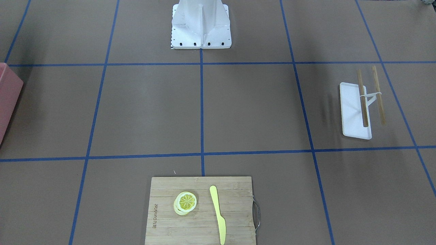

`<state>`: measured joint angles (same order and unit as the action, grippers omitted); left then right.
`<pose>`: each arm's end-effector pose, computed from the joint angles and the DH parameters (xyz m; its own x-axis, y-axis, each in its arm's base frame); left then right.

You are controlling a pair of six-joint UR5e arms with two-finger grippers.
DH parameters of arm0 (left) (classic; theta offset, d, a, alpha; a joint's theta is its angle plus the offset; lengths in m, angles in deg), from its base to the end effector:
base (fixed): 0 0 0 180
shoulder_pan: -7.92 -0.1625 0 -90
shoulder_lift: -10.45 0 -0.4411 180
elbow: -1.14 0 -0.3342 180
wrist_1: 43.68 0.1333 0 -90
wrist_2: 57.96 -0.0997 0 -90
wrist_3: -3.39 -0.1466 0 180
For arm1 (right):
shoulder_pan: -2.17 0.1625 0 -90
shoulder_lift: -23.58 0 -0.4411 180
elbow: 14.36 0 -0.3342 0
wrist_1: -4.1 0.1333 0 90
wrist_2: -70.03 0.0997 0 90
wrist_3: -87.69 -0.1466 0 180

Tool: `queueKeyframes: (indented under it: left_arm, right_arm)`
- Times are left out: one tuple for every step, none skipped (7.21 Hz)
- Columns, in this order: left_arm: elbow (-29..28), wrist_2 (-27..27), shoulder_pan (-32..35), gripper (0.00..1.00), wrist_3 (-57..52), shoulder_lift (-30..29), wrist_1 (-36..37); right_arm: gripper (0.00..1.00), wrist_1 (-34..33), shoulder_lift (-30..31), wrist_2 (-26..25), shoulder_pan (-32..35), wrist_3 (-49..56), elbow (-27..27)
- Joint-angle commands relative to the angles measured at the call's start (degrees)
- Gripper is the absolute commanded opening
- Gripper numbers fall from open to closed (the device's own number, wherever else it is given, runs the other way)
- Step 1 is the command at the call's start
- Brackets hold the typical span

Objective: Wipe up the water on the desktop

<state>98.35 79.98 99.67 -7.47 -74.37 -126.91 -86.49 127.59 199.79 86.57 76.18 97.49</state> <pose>-0.0362 -0.3845 0.6961 0.6615 0.1074 -0.7422 -0.0959 0.9937 0.0583 0.0064 -0.3397 0.6441 0.7613 0.0448 0.6469 -0.0562 0.9984 -0.0029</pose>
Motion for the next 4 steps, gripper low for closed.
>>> queueKeyframes:
  left_arm:
    - [0.0, 0.0, 0.0, 0.98, 0.0, 0.0, 0.0]
    - [0.0, -0.1, 0.0, 0.99, 0.0, 0.0, 0.0]
    - [-0.1, -0.1, 0.0, 0.98, 0.0, 0.0, 0.0]
    - [0.0, -0.2, 0.0, 0.98, 0.0, 0.0, 0.0]
  right_arm:
    - [1.0, 0.0, 0.4, 1.3, -0.4, -1.1, 0.1]
    - [1.0, 0.2, 0.4, 2.9, -0.4, -1.1, 0.5]
    - [1.0, 0.1, 0.1, 3.3, -0.4, -1.1, 0.3]
    - [1.0, 0.2, 0.1, 3.3, -0.4, -1.1, 0.3]
